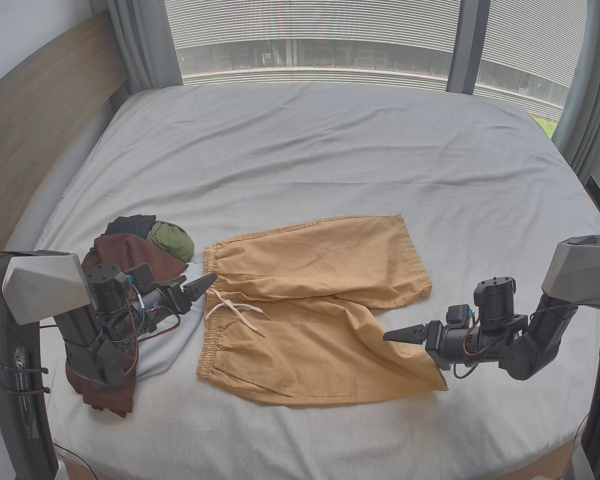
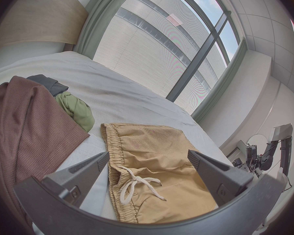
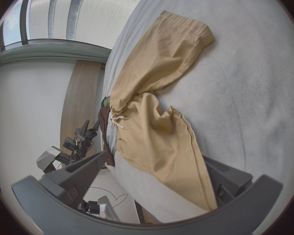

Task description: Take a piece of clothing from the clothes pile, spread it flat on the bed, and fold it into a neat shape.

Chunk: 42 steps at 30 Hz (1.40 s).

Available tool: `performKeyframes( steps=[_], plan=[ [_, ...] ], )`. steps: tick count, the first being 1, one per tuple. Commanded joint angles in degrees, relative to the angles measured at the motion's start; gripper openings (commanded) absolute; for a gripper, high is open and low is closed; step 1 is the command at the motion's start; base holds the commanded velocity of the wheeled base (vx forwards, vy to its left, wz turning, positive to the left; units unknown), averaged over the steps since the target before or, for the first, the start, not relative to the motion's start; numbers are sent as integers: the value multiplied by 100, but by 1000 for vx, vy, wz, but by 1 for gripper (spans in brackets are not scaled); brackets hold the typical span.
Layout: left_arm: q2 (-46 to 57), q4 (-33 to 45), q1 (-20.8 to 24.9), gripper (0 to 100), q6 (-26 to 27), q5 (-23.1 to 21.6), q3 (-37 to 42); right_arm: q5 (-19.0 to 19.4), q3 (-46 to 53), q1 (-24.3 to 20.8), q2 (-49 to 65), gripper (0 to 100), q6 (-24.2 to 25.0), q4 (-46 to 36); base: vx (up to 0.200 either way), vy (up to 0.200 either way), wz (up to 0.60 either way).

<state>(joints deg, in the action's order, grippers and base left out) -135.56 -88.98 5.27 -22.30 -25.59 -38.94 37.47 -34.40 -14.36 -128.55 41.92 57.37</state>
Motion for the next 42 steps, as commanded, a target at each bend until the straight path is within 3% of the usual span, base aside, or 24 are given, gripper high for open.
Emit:
performKeyframes(
  steps=[1, 18, 26, 31, 37, 42],
  plan=[
    [3, -5, 1, 100, -3, 1, 0, -91, -111, -5, -232, 0, -9, 55, 0, 0, 0],
    [-23, -5, 9, 100, 6, 1, 0, -197, -119, 100, 49, 0, 0, 231, 0, 0, 0],
    [-32, -5, 18, 100, 6, 10, 0, -311, -181, 627, 375, 0, -53, 231, 0, 0, 0],
    [-32, -5, 18, 100, 6, 10, 0, -355, -146, 821, 322, 0, -431, 187, 0, 0, 0],
    [-41, -5, 18, 100, 6, 10, 0, -1392, -374, 821, -504, 0, -1266, 319, 0, 0, 0],
    [-41, -5, 18, 100, 15, 10, 0, -1524, -480, 838, -715, 0, -1318, 407, 0, 0, 0]
  ],
)
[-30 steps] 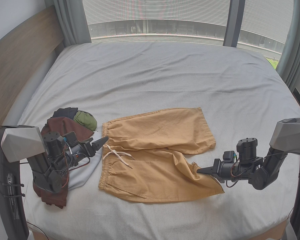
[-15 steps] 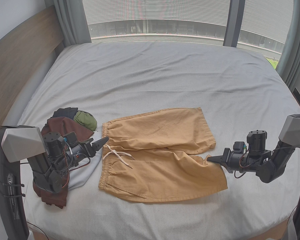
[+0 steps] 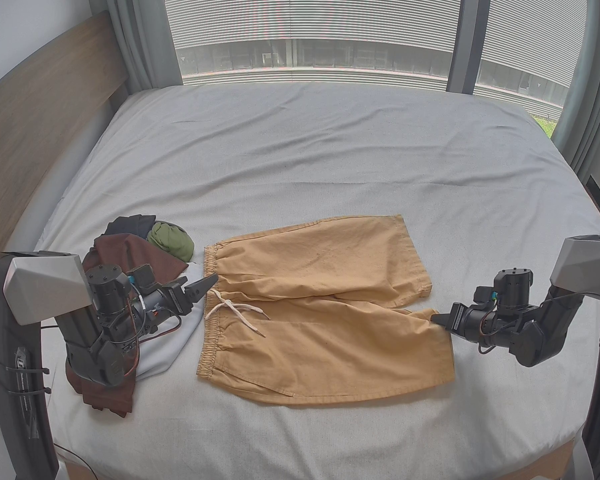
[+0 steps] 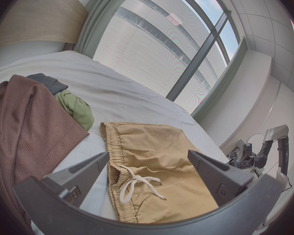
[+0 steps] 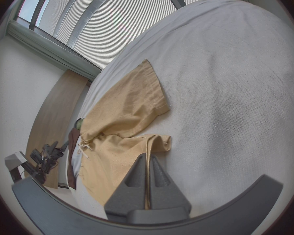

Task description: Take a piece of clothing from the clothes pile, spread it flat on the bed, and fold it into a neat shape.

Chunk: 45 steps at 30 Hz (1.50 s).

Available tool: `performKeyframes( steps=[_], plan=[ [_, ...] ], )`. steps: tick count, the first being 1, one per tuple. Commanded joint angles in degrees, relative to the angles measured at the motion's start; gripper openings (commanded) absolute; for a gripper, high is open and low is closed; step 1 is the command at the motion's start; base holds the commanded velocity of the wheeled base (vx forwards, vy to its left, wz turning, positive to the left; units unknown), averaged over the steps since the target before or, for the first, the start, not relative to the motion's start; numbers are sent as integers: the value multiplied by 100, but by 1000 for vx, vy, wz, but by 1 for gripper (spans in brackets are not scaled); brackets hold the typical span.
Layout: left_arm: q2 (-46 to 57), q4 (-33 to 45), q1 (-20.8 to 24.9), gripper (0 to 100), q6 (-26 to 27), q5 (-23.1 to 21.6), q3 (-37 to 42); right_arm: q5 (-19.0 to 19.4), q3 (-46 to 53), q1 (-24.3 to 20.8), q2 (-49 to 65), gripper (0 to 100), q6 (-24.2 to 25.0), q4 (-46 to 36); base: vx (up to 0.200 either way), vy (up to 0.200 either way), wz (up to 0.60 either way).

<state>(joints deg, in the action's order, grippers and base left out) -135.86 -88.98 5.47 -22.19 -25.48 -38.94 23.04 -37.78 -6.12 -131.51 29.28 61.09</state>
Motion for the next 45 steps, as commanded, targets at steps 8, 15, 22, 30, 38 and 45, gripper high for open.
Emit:
performKeyframes(
  steps=[8, 15, 22, 30, 38, 45],
  plan=[
    [-19, -5, 15, 100, 4, 8, 9, -265, -353, 129, -428, 0, -54, -9, 0, 0, 0],
    [-19, -5, 6, 100, 4, 8, 0, -300, -318, 120, -437, 0, -72, -18, 0, 0, 0],
    [-89, -5, -2, 100, 127, 8, -9, -300, -300, 120, -498, 0, -81, -18, 0, 0, 0],
    [-89, -5, -2, 100, 144, 8, 0, -195, -291, 85, -454, 100, -37, 96, 0, 0, 0],
    [-151, -5, 6, 100, 144, 8, -9, 95, -625, 67, -560, 100, 368, 307, 0, 0, 0],
    [-168, -5, 6, 100, 144, 8, -9, 148, -784, -74, -700, 100, 798, 386, 0, 0, 0]
  ],
)
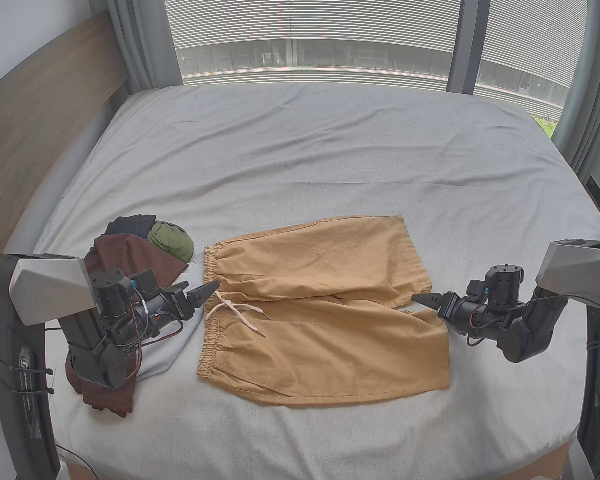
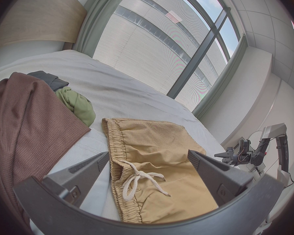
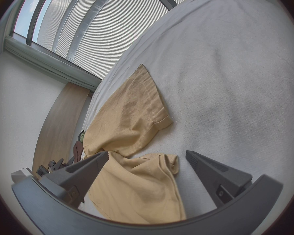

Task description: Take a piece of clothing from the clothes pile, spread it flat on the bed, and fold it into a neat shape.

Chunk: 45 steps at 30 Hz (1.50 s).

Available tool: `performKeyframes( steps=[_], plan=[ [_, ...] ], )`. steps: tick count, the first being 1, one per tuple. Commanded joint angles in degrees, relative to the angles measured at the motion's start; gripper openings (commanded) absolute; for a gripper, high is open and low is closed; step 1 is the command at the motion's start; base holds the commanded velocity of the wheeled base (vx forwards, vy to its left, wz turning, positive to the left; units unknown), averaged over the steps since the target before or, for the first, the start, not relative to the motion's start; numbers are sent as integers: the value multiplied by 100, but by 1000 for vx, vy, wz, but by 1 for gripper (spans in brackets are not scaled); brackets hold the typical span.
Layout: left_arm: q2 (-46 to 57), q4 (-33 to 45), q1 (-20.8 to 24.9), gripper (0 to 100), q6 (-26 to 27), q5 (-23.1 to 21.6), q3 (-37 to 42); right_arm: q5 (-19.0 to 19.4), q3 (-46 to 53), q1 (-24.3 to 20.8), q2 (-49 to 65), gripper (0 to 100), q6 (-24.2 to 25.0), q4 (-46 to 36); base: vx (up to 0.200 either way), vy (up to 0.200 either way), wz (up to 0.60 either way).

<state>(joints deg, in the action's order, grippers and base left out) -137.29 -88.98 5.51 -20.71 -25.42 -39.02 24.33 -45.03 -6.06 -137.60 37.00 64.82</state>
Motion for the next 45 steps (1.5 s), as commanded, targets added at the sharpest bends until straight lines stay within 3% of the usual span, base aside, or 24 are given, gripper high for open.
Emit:
performKeyframes(
  steps=[1, 3, 4, 45],
  plan=[
    [-26, -5, 3, 100, -3, 2, 0, 19, -58, -88, -101, 100, 36, 13, 0, 0, 0],
    [-26, -5, 3, 100, -3, 2, 0, 19, -67, -115, -154, 100, 36, 22, 0, 0, 0],
    [-26, -5, 3, 100, -3, 2, 0, 19, -76, -115, -189, 0, 36, 22, 0, 0, 0],
    [-175, -5, -68, 100, 199, 10, -44, -104, -278, 272, -250, 0, -26, 391, 0, 0, 0]
  ],
)
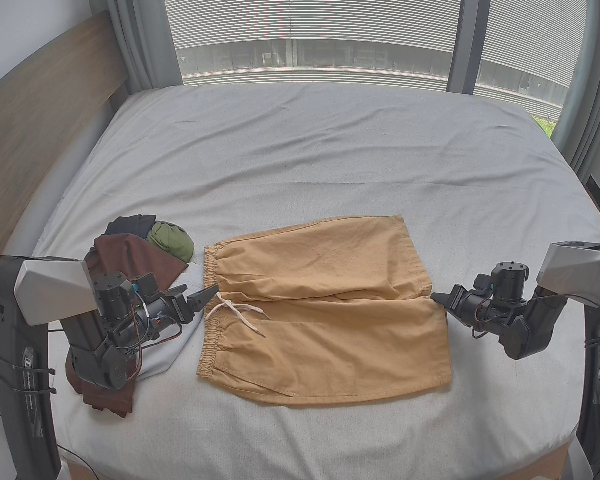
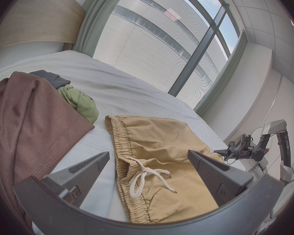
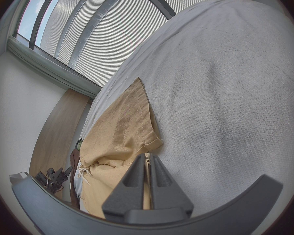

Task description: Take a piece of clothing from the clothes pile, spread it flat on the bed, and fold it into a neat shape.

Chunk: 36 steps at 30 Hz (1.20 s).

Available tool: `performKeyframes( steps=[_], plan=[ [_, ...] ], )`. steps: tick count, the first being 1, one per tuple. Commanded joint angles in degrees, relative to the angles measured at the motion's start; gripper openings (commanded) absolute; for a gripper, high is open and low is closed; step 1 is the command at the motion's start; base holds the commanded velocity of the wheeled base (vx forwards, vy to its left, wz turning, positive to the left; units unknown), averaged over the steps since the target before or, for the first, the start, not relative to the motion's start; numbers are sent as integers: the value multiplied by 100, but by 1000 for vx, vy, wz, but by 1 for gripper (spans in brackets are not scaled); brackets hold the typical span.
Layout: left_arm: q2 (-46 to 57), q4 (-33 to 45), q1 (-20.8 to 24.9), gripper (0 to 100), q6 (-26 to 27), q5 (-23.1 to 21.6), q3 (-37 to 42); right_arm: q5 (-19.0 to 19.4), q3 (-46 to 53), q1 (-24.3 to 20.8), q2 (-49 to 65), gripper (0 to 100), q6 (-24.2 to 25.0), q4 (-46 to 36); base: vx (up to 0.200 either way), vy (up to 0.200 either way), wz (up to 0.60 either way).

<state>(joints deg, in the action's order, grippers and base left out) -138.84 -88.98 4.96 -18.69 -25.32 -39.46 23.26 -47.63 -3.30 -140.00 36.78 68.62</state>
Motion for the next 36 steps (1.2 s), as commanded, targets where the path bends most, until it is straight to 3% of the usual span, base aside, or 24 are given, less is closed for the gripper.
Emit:
performKeyframes(
  steps=[1, 3, 4, 10, 17, 26, 36],
  plan=[
    [-20, -5, -13, 100, -3, -8, 9, 3, -27, -4, -19, 0, -4, 11, 0, 0, 0],
    [-12, -5, -13, 100, -12, -8, 17, 3, -45, -12, -19, 0, -4, 11, 0, 0, 0],
    [-12, -5, -13, 100, -12, -8, 17, 3, -45, -12, -19, 100, -4, 11, 0, 0, 0],
    [147, 3, -57, 100, -21, -52, 211, -392, -229, 14, 69, 100, -13, 125, 0, 0, 0],
    [472, 12, -65, 100, -47, -166, 677, -375, 43, 67, 632, 100, -268, 169, 0, 0, 0],
    [296, 21, 49, 100, -126, -140, 1380, -392, 764, -672, 1115, 100, -575, 178, 0, 0, 0],
    [278, 144, 277, 100, -408, -70, 1925, -410, 790, -663, 1053, 100, -681, 310, 0, 0, 0]
  ],
)
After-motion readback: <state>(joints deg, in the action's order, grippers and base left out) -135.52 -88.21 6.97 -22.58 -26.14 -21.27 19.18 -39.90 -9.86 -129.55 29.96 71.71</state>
